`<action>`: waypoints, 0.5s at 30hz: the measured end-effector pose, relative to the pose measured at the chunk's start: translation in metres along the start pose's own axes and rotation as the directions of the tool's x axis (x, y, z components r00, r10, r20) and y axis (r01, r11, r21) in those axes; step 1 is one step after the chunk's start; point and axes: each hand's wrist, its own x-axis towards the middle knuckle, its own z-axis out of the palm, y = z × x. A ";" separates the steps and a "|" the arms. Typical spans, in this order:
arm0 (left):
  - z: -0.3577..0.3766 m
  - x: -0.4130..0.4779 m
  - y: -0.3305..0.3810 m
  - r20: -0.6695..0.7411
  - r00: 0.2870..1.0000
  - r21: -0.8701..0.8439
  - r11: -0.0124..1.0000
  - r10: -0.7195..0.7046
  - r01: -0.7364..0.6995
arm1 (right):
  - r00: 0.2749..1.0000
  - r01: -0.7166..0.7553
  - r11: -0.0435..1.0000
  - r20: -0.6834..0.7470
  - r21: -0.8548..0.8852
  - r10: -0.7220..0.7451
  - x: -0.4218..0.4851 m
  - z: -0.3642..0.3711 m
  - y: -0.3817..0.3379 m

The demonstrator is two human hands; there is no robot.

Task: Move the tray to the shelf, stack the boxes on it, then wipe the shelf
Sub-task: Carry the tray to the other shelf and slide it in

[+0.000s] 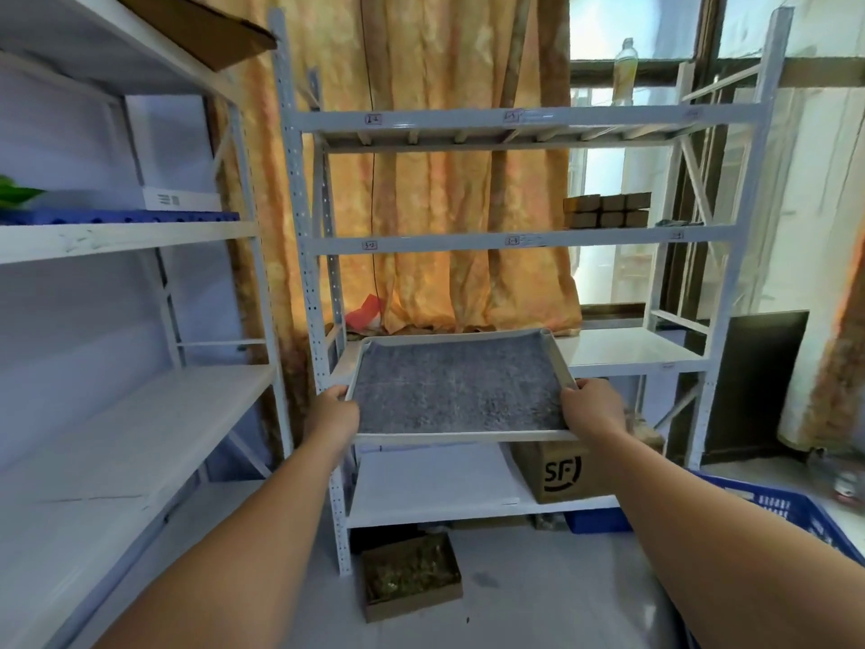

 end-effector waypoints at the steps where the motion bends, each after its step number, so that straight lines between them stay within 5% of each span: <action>1: 0.011 0.007 0.007 -0.004 1.000 0.018 1.000 0.010 -0.010 | 1.000 0.003 1.000 0.001 0.000 -0.003 0.017 -0.001 0.002; 15: 0.140 0.099 0.052 -0.015 1.000 0.096 0.995 -0.004 0.005 | 0.998 -0.036 0.991 0.062 0.131 0.028 0.183 0.000 0.032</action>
